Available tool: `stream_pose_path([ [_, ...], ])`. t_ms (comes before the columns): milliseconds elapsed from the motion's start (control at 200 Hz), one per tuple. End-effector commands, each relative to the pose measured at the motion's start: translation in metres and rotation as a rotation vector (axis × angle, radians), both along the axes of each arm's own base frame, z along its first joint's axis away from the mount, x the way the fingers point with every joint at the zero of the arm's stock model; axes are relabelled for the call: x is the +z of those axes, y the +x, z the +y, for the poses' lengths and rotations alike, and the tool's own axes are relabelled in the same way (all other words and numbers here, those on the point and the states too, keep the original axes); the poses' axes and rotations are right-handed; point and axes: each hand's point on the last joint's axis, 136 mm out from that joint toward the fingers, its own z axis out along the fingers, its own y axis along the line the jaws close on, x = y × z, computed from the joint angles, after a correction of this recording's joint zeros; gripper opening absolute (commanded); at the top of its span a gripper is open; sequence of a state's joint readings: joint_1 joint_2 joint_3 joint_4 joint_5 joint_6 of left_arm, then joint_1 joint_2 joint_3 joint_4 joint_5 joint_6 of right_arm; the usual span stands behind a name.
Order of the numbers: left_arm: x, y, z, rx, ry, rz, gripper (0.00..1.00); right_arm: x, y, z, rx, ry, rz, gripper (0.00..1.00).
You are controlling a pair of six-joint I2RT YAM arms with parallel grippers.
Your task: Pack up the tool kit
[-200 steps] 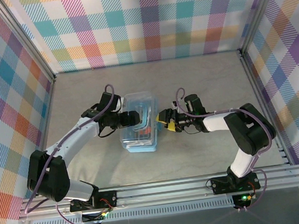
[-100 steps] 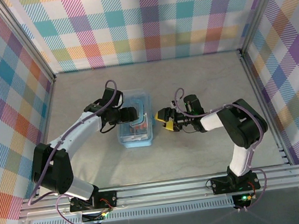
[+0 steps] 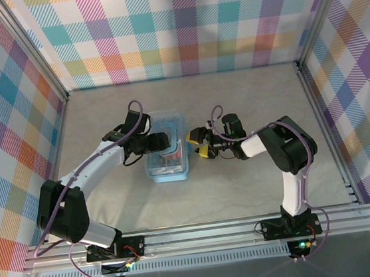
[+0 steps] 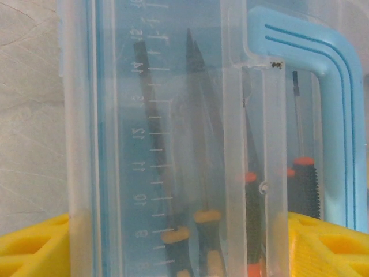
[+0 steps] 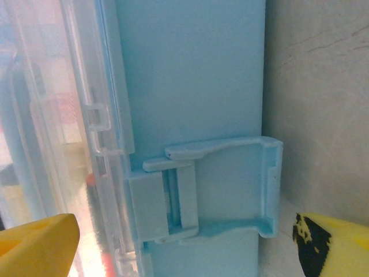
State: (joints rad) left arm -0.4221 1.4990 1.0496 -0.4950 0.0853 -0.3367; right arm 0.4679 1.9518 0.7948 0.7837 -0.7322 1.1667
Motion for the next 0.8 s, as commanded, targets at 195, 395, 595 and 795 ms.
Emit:
stream_pose_path([
  [195, -0.077, -0.071, 0.039, 0.069, 0.127, 0.371, 0.70, -0.012, -0.009, 0.021, -0.072, -0.029, 0.080, 0.99],
  [395, -0.075, -0.071, 0.037, 0.063, 0.114, 0.364, 0.70, -0.004, -0.012, 0.037, -0.063, 0.012, 0.096, 0.99],
  [595, -0.071, -0.071, 0.035, 0.055, 0.100, 0.349, 0.70, 0.007, -0.013, 0.036, -0.077, 0.045, 0.098, 0.99],
  [795, -0.067, -0.072, 0.034, 0.049, 0.089, 0.339, 0.70, 0.031, -0.007, 0.045, -0.085, 0.179, 0.086, 0.99],
])
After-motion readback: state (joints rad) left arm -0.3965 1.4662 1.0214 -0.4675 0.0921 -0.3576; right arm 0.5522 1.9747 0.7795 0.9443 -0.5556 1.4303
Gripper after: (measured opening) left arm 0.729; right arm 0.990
